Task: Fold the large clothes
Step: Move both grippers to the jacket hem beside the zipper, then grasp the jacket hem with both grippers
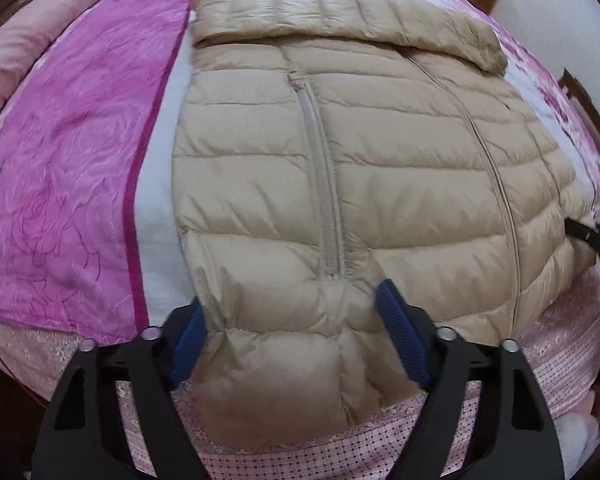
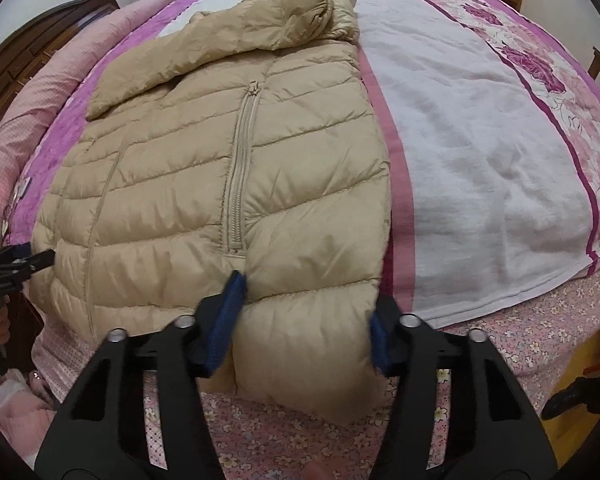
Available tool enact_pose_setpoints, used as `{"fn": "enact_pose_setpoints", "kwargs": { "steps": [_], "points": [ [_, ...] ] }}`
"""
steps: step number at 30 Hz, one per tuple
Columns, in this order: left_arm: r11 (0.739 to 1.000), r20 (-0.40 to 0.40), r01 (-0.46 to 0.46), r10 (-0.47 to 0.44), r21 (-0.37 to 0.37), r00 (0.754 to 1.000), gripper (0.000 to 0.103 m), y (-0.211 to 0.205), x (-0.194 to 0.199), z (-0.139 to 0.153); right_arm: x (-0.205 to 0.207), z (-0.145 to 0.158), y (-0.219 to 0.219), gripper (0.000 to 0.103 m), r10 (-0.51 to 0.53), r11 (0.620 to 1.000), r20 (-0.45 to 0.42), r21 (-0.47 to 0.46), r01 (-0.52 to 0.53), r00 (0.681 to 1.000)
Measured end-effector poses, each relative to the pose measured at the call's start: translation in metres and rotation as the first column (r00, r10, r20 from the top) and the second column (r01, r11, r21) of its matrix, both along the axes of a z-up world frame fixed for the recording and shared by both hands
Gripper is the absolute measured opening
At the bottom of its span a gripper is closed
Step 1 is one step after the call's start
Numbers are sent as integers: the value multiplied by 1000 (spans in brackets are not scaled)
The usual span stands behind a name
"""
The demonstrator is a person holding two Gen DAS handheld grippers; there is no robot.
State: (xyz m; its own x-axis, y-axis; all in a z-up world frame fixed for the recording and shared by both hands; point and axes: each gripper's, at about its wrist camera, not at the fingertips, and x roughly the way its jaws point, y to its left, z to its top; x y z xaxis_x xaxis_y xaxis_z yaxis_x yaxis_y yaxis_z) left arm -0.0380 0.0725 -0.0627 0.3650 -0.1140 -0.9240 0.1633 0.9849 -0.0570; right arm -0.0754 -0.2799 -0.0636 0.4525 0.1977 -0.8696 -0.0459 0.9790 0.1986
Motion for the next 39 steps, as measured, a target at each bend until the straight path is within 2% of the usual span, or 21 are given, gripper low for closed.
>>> {"fn": "enact_pose_setpoints", "kwargs": {
  "steps": [2, 4, 7, 13, 17, 28, 36, 39],
  "points": [
    [999, -1, 22, -22, 32, 1000, 61, -6, 1, -1, 0, 3, 0, 37, 2, 1000, 6, 13, -2, 1000],
    [998, 4, 25, -25, 56, 1000, 46, -8, 3, -3, -3, 8, -1, 31, 6, 1000, 21, 16, -6, 1000],
    [999, 16, 26, -27, 48, 1000, 30, -8, 2, 1, -5, 12, 1, 25, 1, 1000, 32, 7, -1, 999],
    [997, 35, 64, -66, 48, 997, 18, -10, -4, 10, -8, 15, 1, 20, -16, 1000, 23, 0, 16, 1000],
    [996, 49, 79, -81, 49, 995, 15, -11, -11, 19, -14, 22, 3, 15, -15, 1000, 37, -1, 15, 999],
    [993, 83, 102, -106, 52, 991, 13, -5, -42, 54, -43, 47, 2, 12, -10, 1000, 82, 13, 9, 997],
    [994, 129, 102, -105, 28, 986, 12, -1, -71, 84, -68, 80, -3, 10, -23, 999, 134, 45, 17, 991],
    [995, 136, 103, -104, 14, 985, 11, 3, -78, 87, -78, 94, -6, 10, -38, 998, 176, 56, 29, 984]
  ]
}}
